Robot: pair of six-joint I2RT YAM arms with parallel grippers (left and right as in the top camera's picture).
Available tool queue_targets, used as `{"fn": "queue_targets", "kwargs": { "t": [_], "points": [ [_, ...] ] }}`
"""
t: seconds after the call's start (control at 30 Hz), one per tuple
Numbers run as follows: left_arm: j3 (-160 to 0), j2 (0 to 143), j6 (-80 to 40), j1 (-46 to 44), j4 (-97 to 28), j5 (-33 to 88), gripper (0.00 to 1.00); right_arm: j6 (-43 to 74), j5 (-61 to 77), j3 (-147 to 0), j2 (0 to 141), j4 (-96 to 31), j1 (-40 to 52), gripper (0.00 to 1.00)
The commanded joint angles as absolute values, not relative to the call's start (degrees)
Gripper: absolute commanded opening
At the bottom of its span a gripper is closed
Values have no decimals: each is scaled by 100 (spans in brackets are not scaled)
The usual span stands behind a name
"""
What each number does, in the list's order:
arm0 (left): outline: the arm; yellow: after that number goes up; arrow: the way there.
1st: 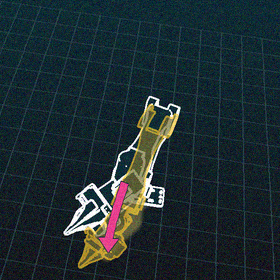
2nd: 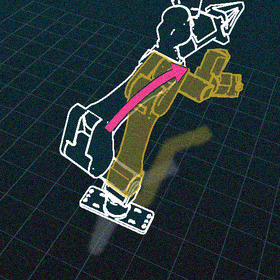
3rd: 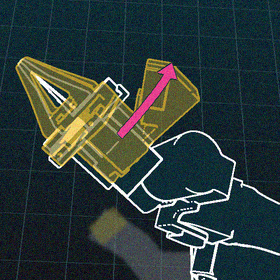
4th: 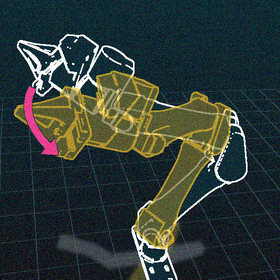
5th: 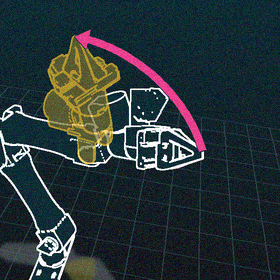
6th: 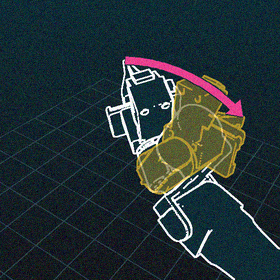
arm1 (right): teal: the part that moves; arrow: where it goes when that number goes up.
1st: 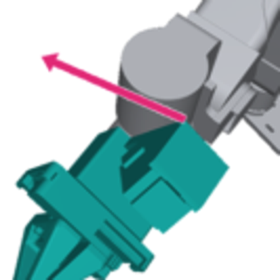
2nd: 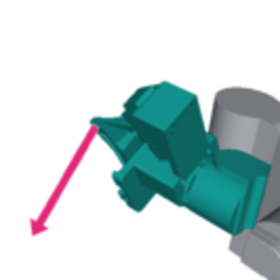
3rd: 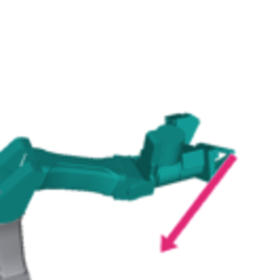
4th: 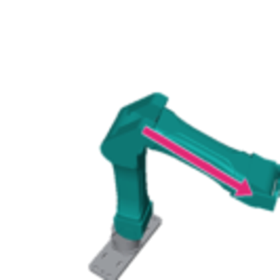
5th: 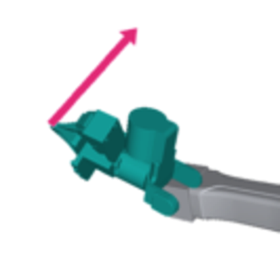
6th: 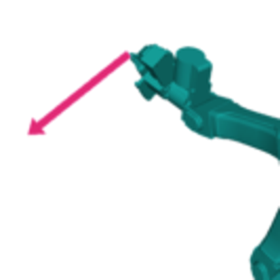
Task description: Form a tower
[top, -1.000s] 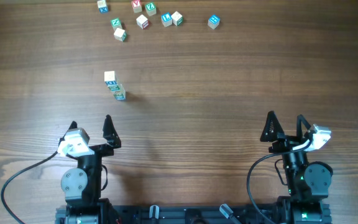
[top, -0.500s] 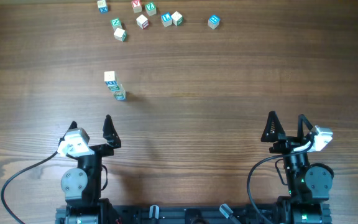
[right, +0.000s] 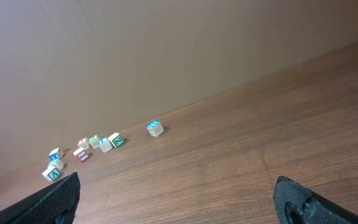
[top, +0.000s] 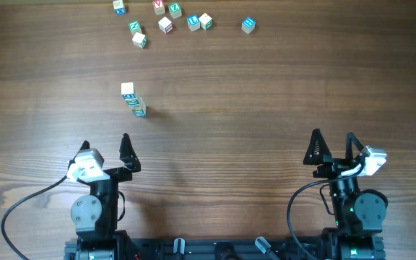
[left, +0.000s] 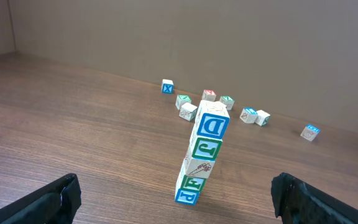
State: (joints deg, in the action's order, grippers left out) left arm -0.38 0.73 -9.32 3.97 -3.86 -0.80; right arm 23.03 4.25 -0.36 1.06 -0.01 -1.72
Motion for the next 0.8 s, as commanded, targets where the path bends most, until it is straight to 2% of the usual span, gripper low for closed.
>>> {"fn": "queue_targets", "kwargs": {
  "t": [0.0,0.1,0.3,0.77],
  "points": [
    [-36,27,-941,386,-412,-89,100,2246,414,-30,172,12,-189,100],
    [-36,27,-941,386,-412,-89,100,1826,414,-30,172,14,-189,100],
    [-36,27,-941,386,-412,-89,100,-1092,416,-30,172,14,-189,100],
    [-36,27,-941,386,-412,-89,100,-1188,434,-30,172,14,-189,100]
  ]
}}
